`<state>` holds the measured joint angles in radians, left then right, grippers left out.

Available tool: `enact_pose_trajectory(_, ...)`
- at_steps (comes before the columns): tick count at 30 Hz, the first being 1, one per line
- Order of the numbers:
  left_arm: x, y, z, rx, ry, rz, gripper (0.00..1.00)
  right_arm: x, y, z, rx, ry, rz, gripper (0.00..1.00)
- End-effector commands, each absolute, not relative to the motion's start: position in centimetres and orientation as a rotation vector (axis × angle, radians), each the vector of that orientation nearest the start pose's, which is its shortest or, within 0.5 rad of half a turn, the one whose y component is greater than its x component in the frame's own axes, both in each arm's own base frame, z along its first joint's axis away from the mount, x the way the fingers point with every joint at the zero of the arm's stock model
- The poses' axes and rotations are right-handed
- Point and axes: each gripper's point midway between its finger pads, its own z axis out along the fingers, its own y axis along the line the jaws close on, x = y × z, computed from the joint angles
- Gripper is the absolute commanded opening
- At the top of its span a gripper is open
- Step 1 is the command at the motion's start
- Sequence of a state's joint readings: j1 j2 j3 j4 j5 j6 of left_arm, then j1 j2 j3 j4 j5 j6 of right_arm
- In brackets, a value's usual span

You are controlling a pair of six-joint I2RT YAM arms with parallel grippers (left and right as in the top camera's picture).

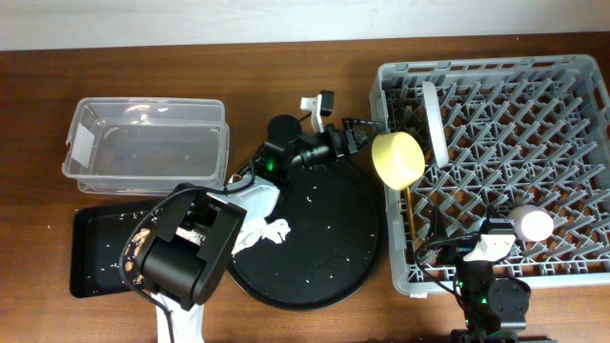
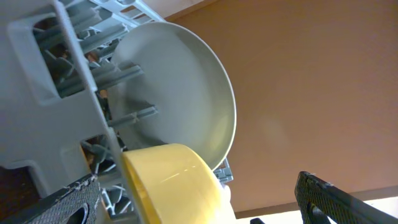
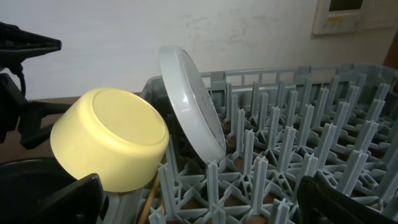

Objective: Sort waste into correct bins and load items into the dishwasher rack

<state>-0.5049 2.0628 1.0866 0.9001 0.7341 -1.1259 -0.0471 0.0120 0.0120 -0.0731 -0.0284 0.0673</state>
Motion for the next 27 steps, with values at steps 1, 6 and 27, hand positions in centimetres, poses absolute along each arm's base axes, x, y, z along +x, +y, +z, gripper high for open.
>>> enact_pose_trajectory(1,41.7,-34.5,17.4,0.083,1.96,-1.768,0.99,24.6,-0.7,15.7,0.067,1.644,0.032,0.98)
enact_pose_trajectory(6,40.8,-25.7,19.4,-0.002,2.223,-1.223,1.0,24.6,-0.7,15.7,0.067,1.644,0.032,0.98)
enact_pose_trajectory(27,28.0,-15.0,1.8,0.172,2.966,0.016,0.01,24.6,-0.7,15.7,0.067,1.644,0.032,0.98)
